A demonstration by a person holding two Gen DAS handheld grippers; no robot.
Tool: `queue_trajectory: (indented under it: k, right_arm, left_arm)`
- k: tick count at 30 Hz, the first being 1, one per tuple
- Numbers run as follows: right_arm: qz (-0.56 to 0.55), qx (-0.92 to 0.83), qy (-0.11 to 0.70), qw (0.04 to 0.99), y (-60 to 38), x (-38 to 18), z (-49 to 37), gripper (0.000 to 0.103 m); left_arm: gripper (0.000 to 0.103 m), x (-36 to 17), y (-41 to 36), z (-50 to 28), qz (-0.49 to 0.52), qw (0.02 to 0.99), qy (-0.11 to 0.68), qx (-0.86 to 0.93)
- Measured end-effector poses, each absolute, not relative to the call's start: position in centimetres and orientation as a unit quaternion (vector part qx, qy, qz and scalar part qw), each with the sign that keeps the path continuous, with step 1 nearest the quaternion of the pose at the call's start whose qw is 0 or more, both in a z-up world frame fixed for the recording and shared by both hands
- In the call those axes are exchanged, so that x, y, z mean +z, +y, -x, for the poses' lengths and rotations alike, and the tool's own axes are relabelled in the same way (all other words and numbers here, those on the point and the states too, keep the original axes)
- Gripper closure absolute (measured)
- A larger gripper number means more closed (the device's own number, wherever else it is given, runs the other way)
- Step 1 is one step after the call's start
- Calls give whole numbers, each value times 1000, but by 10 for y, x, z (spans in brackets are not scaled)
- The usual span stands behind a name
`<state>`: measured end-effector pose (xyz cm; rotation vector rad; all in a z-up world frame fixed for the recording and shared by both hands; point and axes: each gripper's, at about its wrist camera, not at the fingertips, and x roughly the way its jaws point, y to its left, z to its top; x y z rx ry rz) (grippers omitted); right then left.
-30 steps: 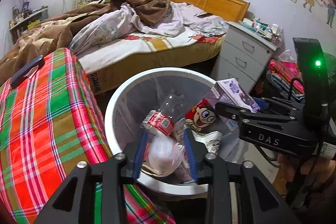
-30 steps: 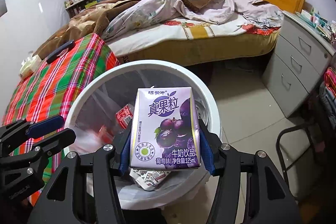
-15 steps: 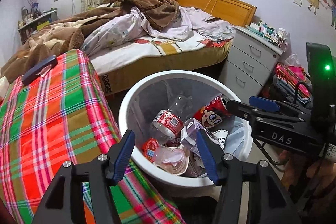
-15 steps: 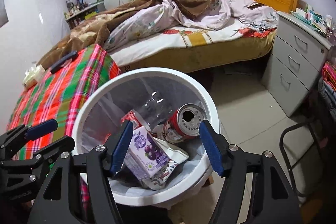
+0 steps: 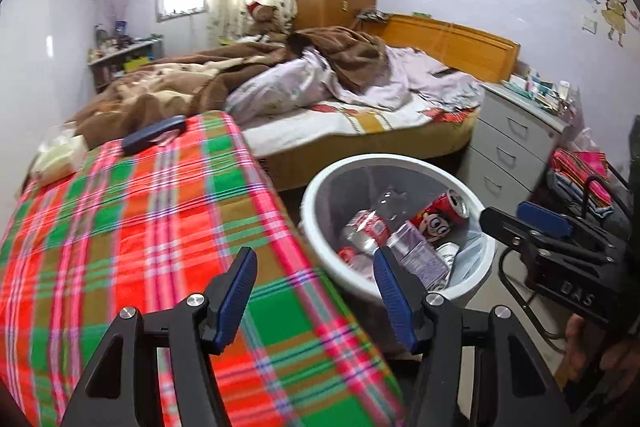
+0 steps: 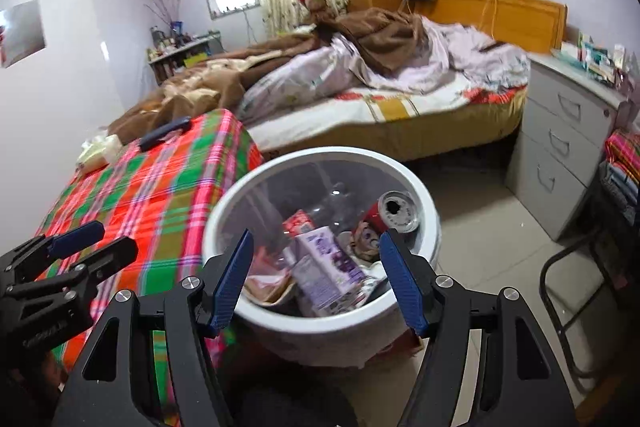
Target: Collect trash
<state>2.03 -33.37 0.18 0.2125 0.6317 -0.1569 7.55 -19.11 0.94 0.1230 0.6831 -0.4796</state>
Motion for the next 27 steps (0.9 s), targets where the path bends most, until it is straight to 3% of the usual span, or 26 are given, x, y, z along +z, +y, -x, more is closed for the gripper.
queue_trajectory:
  k: [27]
  right_arm:
    - [-78,-35,257,963,-259,1,18,36]
  left_arm:
    - [43,13,-81,16,-31,954,277,-109]
